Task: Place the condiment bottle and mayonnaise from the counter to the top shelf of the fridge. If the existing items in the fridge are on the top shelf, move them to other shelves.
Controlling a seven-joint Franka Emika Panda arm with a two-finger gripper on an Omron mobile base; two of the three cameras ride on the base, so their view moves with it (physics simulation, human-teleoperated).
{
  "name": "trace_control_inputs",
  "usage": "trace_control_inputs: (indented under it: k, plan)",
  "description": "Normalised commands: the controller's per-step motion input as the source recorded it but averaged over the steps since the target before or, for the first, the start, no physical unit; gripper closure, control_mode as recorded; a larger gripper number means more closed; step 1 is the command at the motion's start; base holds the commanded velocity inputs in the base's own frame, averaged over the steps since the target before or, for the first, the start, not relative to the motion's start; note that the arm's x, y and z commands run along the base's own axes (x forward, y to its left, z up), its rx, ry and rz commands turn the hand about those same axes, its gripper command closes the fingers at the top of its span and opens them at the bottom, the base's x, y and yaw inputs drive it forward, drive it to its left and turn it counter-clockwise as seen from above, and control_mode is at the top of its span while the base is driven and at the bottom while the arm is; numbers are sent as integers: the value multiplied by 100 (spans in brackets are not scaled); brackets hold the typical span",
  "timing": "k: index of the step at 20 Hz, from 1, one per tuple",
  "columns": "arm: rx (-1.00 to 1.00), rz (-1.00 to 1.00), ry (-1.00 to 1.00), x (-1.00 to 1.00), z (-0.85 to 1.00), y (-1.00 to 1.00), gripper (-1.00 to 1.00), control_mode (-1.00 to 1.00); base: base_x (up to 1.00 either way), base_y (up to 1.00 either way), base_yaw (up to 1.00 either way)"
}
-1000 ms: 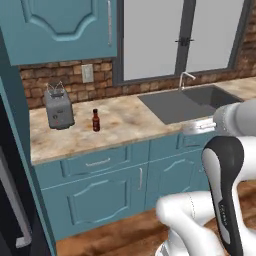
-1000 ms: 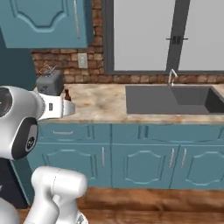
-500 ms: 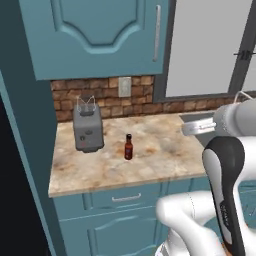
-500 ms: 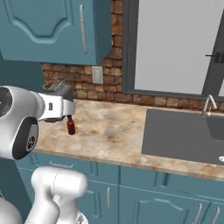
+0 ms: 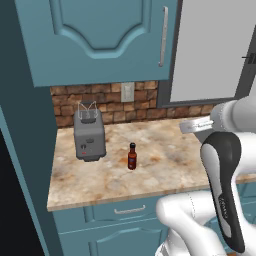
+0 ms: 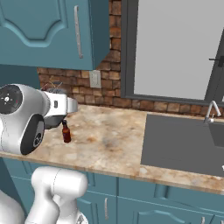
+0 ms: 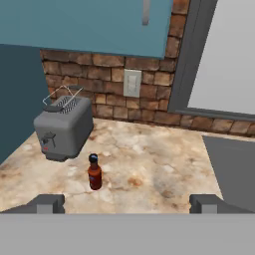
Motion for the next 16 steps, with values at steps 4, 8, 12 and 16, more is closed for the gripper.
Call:
trace_control_inputs:
  k: [4, 8, 12, 16]
  plan:
    - [0, 53, 23, 86, -44, -30, -100, -100, 0, 0, 0]
    - [0, 61, 29, 99, -64, -27, -100, -100, 0, 0, 0]
    - [0, 59, 19, 100, -77, -22, -100, -100, 0, 0, 0]
    - [4, 52, 5, 88, -67, -1, -100, -100, 0, 0, 0]
